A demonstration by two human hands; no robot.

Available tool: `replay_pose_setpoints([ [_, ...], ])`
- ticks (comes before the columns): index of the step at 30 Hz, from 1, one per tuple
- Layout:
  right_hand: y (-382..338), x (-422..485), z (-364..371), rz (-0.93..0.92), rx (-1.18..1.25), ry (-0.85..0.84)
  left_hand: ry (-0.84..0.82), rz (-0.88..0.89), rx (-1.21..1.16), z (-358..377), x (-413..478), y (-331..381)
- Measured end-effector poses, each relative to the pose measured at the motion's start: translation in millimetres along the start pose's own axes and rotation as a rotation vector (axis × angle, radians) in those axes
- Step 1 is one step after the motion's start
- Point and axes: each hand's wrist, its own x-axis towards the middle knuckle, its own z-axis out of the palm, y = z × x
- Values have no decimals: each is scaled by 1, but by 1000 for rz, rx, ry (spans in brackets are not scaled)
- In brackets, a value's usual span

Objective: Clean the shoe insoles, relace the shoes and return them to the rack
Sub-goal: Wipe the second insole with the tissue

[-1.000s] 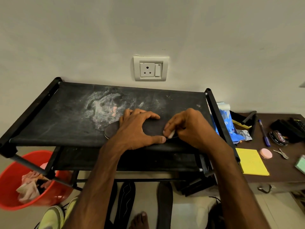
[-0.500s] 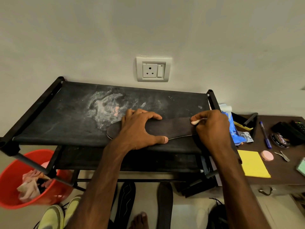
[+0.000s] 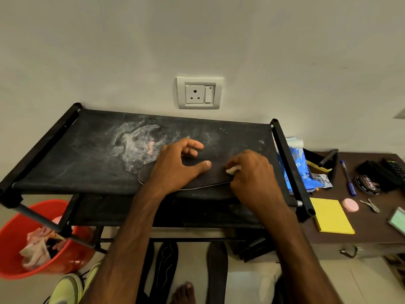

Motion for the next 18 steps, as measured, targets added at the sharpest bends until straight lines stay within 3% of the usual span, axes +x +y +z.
replay_pose_setpoints([
  [5, 12, 7, -4, -202, 52, -135, 117, -65, 16, 3, 2, 3],
  [12, 13, 15, 4, -189, 99, -81, 113, 6, 87, 4, -1, 5],
  [18, 15, 18, 9, -160, 117, -8, 249, 67, -3, 5, -2, 7],
])
